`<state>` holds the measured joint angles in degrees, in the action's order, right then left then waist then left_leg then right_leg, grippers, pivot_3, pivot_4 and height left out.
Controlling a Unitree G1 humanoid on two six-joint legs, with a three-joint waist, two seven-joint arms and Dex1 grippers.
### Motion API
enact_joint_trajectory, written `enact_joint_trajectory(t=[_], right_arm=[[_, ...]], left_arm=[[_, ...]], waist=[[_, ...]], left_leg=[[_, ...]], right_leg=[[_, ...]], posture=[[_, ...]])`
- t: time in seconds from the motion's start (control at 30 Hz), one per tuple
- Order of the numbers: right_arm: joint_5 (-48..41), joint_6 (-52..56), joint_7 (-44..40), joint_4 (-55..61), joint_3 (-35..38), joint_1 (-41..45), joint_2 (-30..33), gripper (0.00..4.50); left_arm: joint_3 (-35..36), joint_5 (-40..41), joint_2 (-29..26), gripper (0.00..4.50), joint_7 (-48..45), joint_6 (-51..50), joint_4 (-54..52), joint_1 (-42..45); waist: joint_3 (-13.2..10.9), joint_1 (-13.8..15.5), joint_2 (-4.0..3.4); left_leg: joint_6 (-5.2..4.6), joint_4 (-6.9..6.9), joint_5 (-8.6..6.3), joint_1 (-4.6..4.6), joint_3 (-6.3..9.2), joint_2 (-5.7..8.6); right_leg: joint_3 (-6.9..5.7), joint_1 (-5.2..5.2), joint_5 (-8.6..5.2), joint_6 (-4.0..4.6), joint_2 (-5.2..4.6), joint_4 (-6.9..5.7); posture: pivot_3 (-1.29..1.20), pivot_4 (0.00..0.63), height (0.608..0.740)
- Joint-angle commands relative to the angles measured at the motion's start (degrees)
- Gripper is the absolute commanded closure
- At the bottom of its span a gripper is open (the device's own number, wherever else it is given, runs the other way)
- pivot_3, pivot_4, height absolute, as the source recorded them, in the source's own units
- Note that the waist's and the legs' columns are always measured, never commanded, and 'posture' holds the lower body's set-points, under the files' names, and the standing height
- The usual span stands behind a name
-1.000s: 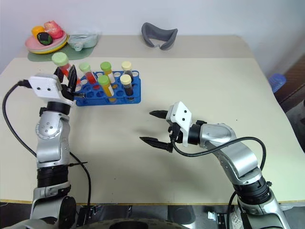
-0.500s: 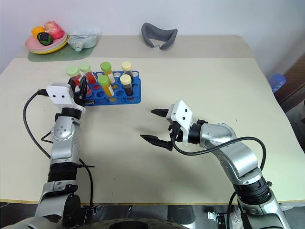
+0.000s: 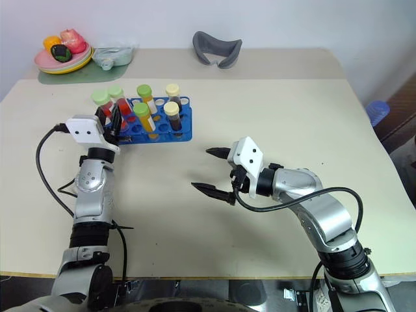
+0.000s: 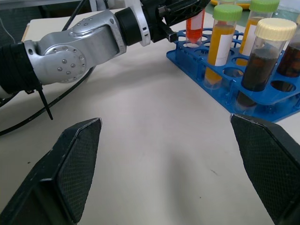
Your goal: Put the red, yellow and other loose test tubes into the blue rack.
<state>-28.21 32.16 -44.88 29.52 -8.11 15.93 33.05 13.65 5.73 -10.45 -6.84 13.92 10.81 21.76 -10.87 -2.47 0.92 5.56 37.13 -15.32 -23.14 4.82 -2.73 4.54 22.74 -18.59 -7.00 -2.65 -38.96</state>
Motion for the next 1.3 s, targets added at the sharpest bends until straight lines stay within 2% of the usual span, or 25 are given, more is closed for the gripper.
enact_joint_trajectory(t=[0.03, 0.47, 0.67, 0.97, 1.03, 1.1, 1.17, 1.3], right_arm=[[-0.2, -1.1, -0.1, 1.3, 1.0, -0.2, -0.1, 0.00], [-0.2, -1.0, 0.2, 1.4, 0.3, -0.2, -0.8, 0.00], [-0.3, -1.0, 0.5, 1.6, 0.7, -0.6, -0.8, 0.00], [-0.6, -1.6, 0.4, -0.5, 3.8, -0.4, -0.1, 0.00], [-1.2, -1.2, -1.0, -2.8, 7.9, -0.8, 2.6, 0.00], [-1.1, -1.8, -2.5, -5.4, 11.2, -1.4, 5.2, 0.00], [-1.0, -2.6, -2.6, -8.5, 14.1, -1.7, 6.6, 0.00], [0.8, -5.4, -3.8, -15.7, 18.8, -2.8, 9.4, 0.00]], left_arm=[[-0.4, 1.6, 0.6, 3.68, 0.2, -2.3, -3.3, -1.6], [-1.9, 0.7, 0.5, 3.68, 1.2, -5.2, -5.0, -1.1], [-1.8, 2.0, -0.1, 0.83, 1.0, -7.6, -8.7, -1.8], [3.0, 11.2, -7.5, 0.83, -5.0, -18.1, -23.8, -8.9], [10.1, 18.3, -15.4, 0.83, -12.8, -24.0, -27.6, -15.2], [13.9, 22.1, -20.7, 0.83, -17.5, -27.9, -30.2, -20.4], [16.4, 23.0, -23.8, 0.83, -20.7, -28.5, -30.2, -25.2], [19.6, 22.3, -26.5, 0.83, -25.2, -28.2, -29.3, -33.0]], waist=[[0.0, 0.0, 0.00], [0.0, 0.1, 0.00], [0.0, -0.1, 0.00], [0.0, 0.0, 0.00], [0.0, -0.2, 0.04], [0.0, -0.8, -0.02], [0.0, -0.5, -0.01], [-0.1, -0.1, -0.02]], left_leg=[[0.00, 0.00, 0.00, 0.01, 0.00, 0.00], [0.00, -0.01, 0.00, 0.00, 0.00, 0.00], [0.00, -0.01, 0.00, 0.00, 0.00, 0.00], [0.00, -0.04, 0.00, 0.02, 0.01, -0.02], [0.00, -0.04, 0.00, 0.02, 0.00, -0.01], [-0.01, -0.13, -0.01, 0.01, -0.02, -0.03], [-0.03, -0.19, -0.02, 0.02, -0.01, -0.03], [-0.04, -0.18, -0.03, 0.30, -0.05, -0.03]], right_leg=[[0.00, 0.00, 0.00, 0.00, 0.00, 0.00], [0.00, -0.01, 0.00, 0.00, 0.00, 0.02], [0.00, -0.01, 0.00, 0.00, 0.00, 0.02], [0.01, -0.01, 0.00, 0.01, 0.01, 0.01], [0.01, -0.03, -0.01, 0.01, 0.01, 0.03], [0.05, 0.03, -0.02, 0.02, 0.03, 0.07], [0.03, 0.03, -0.02, 0.03, 0.02, 0.12], [0.04, -0.31, -0.03, 0.03, 0.01, 0.24]], posture=[[0.00, 0.150, 0.740], [0.00, 0.150, 0.740], [0.00, 0.150, 0.740], [0.00, 0.150, 0.740], [0.00, 0.150, 0.740], [0.00, 0.150, 0.740], [0.00, 0.150, 0.740], [0.00, 0.150, 0.740]])
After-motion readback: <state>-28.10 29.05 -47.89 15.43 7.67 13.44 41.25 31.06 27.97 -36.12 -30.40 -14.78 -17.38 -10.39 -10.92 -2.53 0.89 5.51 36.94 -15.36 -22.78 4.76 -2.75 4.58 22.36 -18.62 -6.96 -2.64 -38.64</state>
